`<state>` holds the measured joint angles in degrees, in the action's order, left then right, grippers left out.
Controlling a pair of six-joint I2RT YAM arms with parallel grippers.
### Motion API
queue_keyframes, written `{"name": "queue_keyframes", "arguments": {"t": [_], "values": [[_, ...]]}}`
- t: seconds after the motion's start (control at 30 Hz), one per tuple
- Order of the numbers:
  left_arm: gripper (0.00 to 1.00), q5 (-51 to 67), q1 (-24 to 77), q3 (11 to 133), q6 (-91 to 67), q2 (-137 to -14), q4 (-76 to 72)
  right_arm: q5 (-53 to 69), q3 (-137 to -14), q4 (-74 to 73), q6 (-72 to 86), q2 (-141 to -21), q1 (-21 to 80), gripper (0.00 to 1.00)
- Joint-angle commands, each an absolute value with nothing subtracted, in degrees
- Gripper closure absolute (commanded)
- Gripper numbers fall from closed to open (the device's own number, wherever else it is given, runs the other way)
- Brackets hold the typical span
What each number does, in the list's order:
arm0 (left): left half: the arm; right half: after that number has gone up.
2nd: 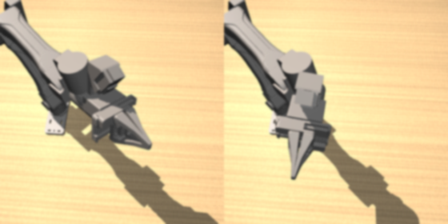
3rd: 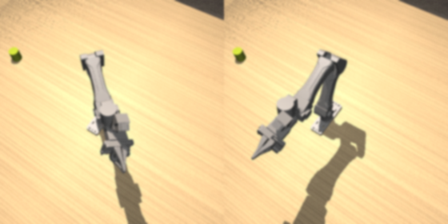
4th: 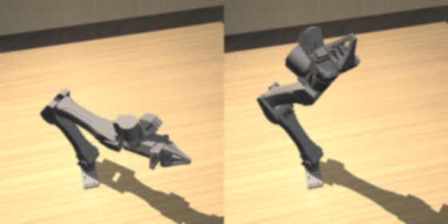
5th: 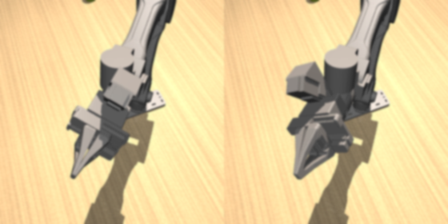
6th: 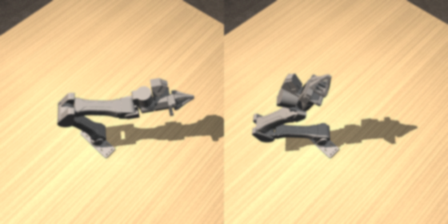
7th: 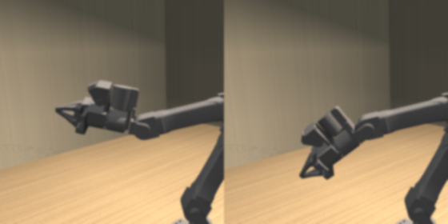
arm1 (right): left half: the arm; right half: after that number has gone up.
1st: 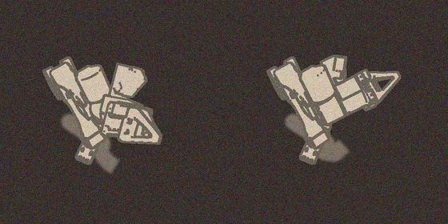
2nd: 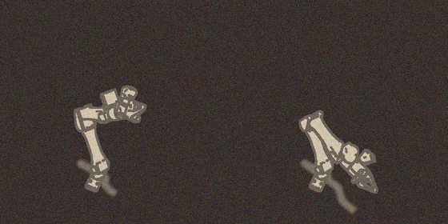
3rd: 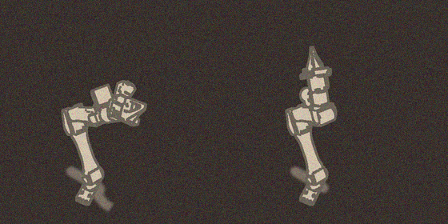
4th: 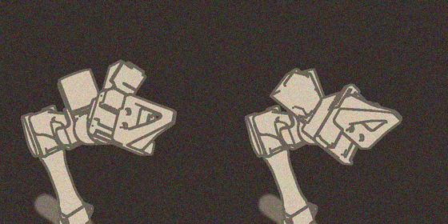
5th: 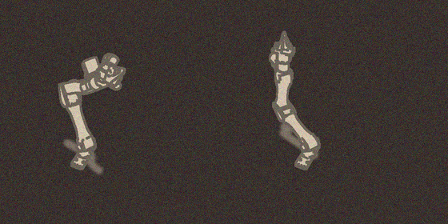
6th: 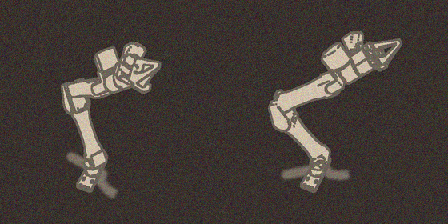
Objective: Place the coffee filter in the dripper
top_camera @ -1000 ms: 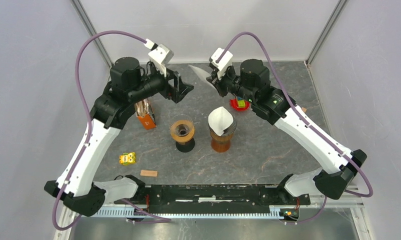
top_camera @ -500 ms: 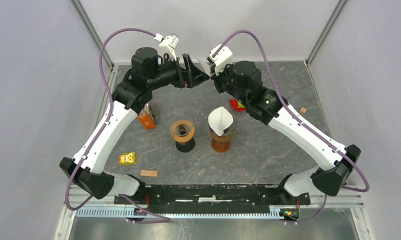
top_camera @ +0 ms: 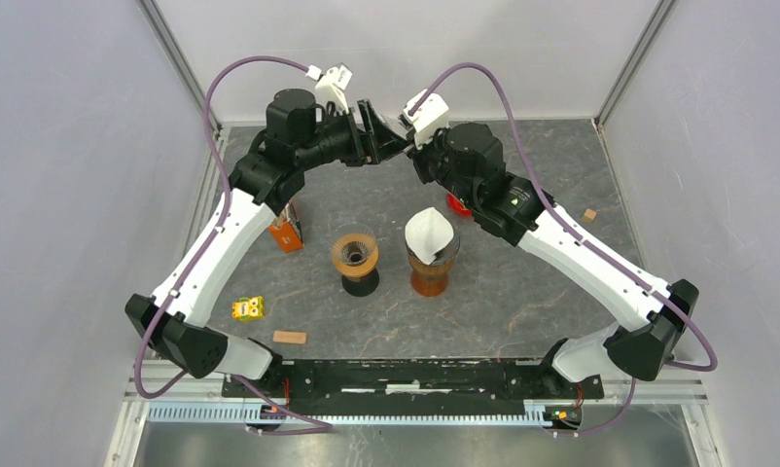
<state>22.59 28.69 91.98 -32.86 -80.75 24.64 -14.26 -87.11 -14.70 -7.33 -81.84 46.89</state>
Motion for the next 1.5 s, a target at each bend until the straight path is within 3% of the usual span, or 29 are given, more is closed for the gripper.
{"name": "queue_keyframes", "arguments": {"t": [0.0,0.6,0.83,1.0,1.2,1.47], "values": [[0.28,21.8,28.5,93.8,-35.9,-82.0,21.6,-15.6,-86.2,-12.2,-7.3,-82.2,47.5,1.00],[0.63,15.9,28.6,92.4,-30.6,-82.1,24.6,-21.1,-85.1,-11.2,-9.0,-82.2,49.3,1.00],[0.67,14.8,28.6,89.9,-30.1,-82.1,24.7,-23.7,-85.4,-11.0,-8.0,-82.6,49.7,1.00],[0.55,15.5,28.7,88.9,-31.6,-82.6,23.6,-24.9,-85.1,-10.7,-7.2,-83.2,50.9,1.00],[0.53,16.8,28.7,89.0,-33.2,-83.5,22.6,-26.8,-85.2,-10.5,-6.3,-84.2,52.2,1.00],[0.72,18.0,28.7,87.7,-33.4,-83.5,21.8,-29.5,-85.5,-10.0,-6.8,-84.5,52.5,1.00]]}}
